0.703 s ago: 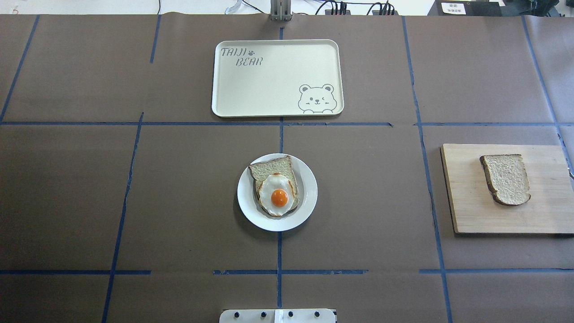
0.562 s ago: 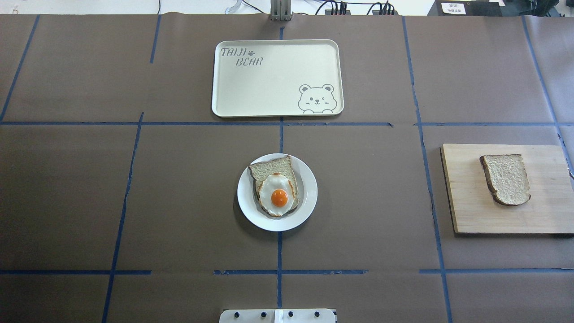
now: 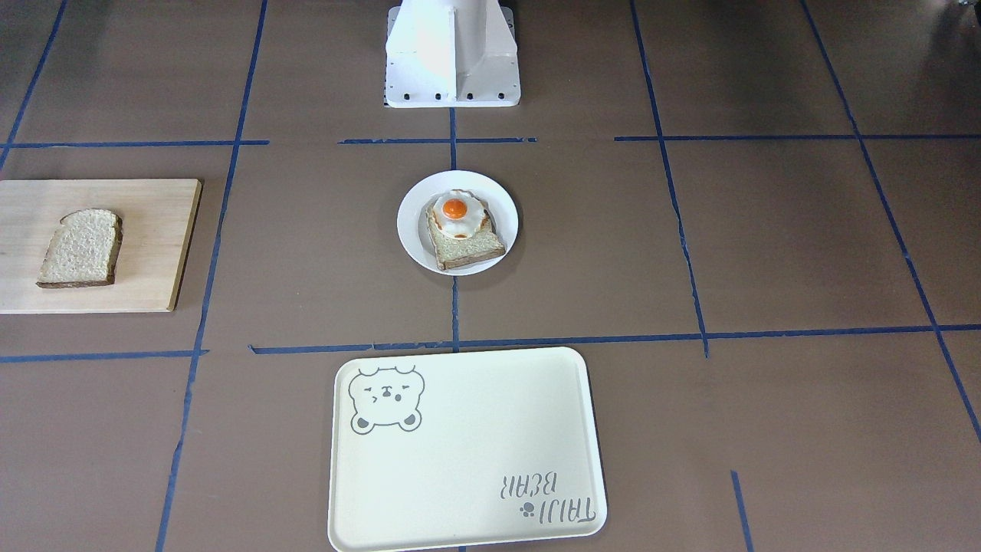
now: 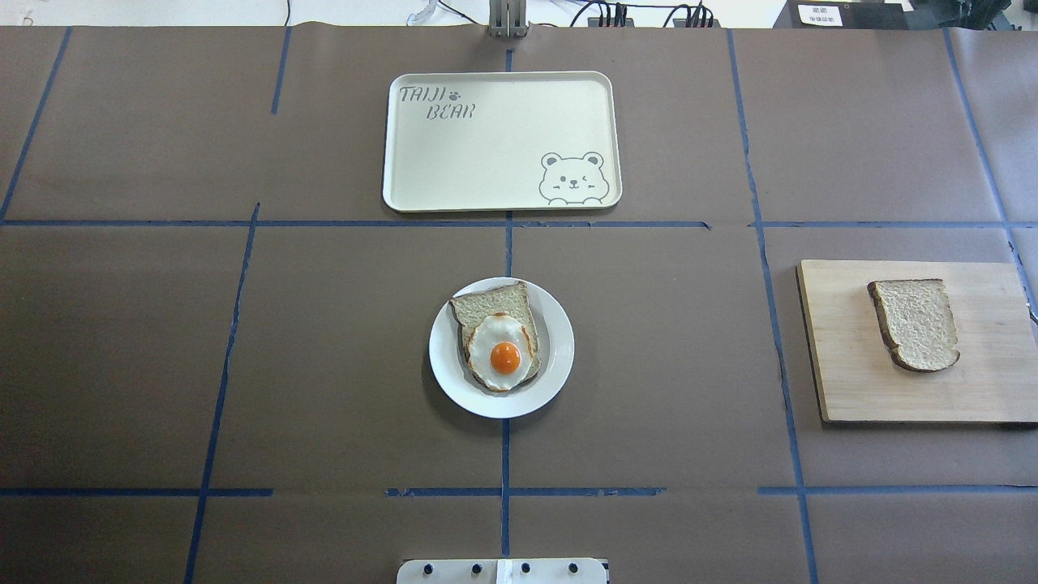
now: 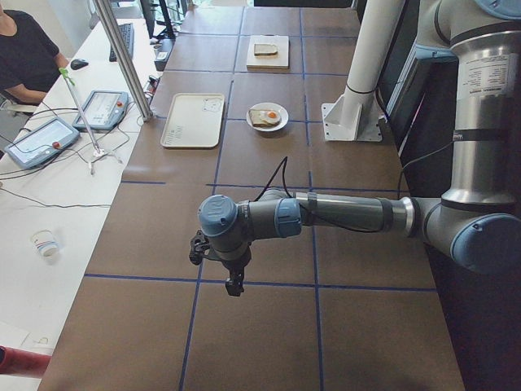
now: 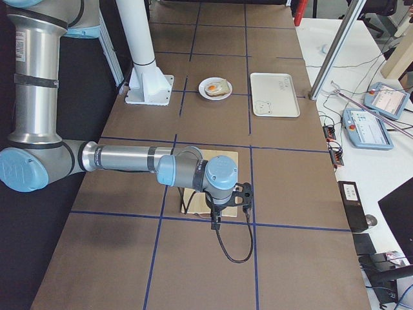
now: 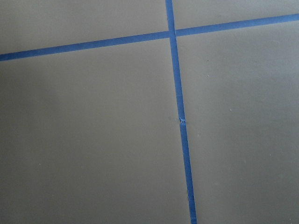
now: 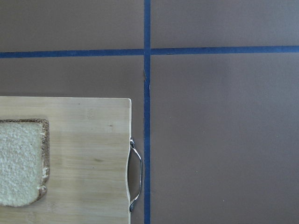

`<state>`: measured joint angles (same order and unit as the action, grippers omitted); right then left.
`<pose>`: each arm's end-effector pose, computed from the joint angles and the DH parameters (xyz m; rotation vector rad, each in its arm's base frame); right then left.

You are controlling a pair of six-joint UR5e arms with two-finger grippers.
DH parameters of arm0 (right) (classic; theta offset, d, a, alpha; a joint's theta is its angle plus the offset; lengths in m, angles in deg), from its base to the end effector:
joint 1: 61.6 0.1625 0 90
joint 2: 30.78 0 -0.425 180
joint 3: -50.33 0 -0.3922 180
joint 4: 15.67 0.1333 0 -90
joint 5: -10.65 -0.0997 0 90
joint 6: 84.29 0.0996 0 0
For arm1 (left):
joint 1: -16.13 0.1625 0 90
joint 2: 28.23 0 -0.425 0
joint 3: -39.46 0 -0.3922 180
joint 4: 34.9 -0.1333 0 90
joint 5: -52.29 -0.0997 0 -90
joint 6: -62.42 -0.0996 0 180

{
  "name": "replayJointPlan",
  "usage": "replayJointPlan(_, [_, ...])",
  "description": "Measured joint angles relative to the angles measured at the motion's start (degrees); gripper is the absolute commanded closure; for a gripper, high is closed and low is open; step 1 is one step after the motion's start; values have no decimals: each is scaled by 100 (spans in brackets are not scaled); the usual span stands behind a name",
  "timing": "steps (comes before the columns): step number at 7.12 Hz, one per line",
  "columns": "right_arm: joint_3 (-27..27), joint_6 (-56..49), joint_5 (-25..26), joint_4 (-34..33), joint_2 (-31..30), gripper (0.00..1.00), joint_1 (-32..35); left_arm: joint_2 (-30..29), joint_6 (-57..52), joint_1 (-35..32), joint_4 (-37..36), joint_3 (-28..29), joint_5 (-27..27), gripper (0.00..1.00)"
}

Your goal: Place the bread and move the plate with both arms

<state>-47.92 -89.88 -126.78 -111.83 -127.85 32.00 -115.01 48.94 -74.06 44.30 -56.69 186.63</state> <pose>0.0870 -0.4287 0.6520 -0.0154 -0.8311 0.0033 -0.0652 -0.4566 0.6510 -0.0376 0.7835 0.1668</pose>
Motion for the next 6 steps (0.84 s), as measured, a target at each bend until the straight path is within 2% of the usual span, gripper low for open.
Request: replayJointPlan(6, [-80,47,-18,0,98,0,-2,21,33,-7,42,-29,15,0])
